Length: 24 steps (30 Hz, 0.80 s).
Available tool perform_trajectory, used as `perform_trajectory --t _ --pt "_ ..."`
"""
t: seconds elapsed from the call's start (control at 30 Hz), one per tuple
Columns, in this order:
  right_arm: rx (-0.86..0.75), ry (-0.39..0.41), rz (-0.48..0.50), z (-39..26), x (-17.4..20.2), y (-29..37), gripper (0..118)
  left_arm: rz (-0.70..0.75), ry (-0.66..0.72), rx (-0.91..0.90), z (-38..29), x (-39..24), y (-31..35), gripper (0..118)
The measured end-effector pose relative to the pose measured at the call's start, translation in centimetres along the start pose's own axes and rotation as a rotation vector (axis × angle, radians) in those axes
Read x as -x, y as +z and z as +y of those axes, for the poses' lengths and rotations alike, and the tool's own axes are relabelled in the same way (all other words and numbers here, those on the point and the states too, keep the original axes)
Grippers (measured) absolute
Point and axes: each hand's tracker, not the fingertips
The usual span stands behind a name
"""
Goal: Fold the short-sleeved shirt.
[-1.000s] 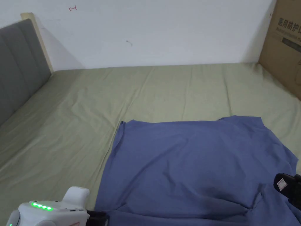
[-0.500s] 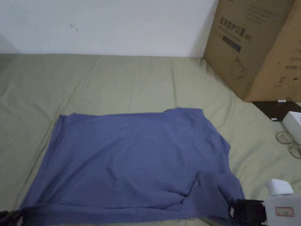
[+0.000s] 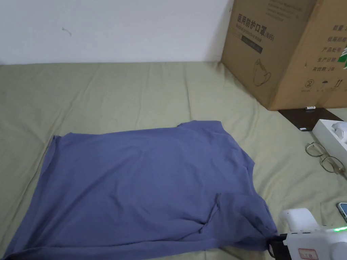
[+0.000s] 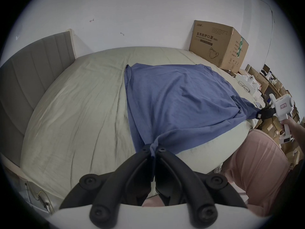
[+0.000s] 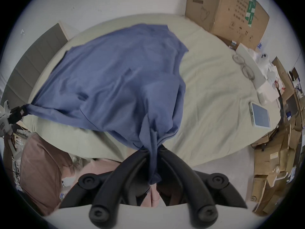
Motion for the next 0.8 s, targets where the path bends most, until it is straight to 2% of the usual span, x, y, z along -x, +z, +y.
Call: perform_trajectory --t 0.07,0.2,0.33,0.43,0.57,0.67,0.77,0.8 --pt "-0.067 -0.053 0.016 0.2 -0.2 1.1 4 -0.002 0.027 -0.022 0.4 -0.1 0.3 2" --pt "-0.215 -0.209 0.090 2.0 -0.9 3.9 4 0.024 0.086 -0.146 2.7 -0.1 1.1 2" --pt "-0.291 -0.230 0.108 6.4 -1.0 4.5 4 0.026 0.182 -0.206 7.4 1.0 0.2 2" --pt "-0.307 -0.260 0.102 11.1 -1.1 3.0 4 0.075 0.284 -0.137 10.8 2.5 -2.8 2" --pt "-0.244 -0.291 0.061 17.4 -1.9 -2.2 4 0.087 0.333 0.041 13.6 5.0 -9.4 2" --pt "-0.116 -0.274 0.038 20.7 -1.8 -7.1 4 0.074 0.339 0.148 14.4 6.1 -13.9 2" --pt "0.015 -0.231 -0.019 22.3 -1.3 -11.5 4 0.076 0.330 0.155 14.3 6.9 -16.9 3" --pt "0.028 -0.229 -0.048 22.2 -1.1 -12.4 12 0.079 0.310 0.153 14.2 6.7 -17.2 19"
